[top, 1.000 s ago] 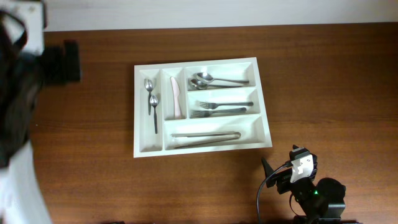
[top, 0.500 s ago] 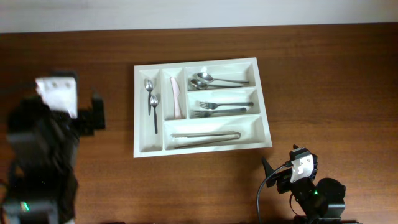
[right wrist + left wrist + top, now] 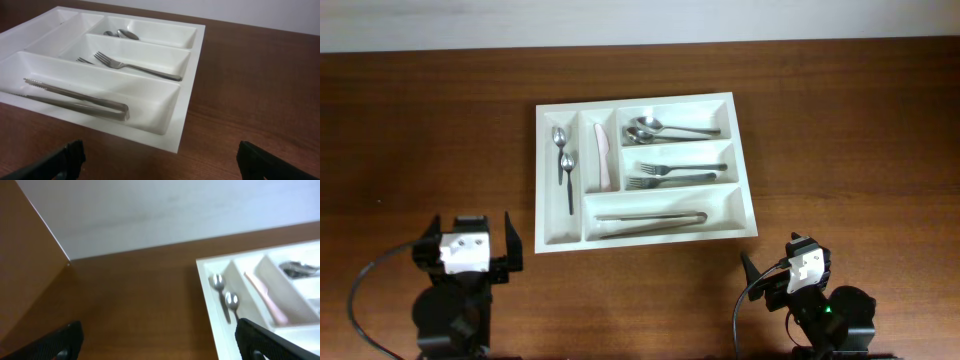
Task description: Pack container
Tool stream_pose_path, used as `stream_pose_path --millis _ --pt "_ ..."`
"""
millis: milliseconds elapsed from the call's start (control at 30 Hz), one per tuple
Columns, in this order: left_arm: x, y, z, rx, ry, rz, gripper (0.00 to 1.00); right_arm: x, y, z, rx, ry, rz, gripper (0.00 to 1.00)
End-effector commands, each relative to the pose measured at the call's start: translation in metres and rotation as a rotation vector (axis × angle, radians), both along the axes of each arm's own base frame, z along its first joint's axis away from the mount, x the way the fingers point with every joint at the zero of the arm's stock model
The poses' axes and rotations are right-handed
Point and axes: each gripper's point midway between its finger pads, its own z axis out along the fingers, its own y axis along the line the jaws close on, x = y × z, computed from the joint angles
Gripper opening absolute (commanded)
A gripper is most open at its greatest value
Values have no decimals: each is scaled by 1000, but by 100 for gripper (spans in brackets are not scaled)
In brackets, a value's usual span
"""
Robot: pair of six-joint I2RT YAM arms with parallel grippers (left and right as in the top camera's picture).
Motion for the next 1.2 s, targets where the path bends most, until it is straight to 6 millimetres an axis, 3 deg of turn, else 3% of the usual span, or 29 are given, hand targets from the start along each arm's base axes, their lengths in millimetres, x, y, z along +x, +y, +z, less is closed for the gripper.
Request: stream_pose_path --millis 0,367,667,1167 --pt "-2 -2 -25 11 5 -11 99 0 0 -1 5 0 -2 99" --pt "-3 -2 -76 9 55 -12 99 0 0 -1 5 0 -2 99" --pt "-3 -2 -98 10 32 -12 99 0 0 -1 5 0 -2 99" --pt "-5 -2 -83 15 -53 -10 99 0 0 -1 5 0 -1 99"
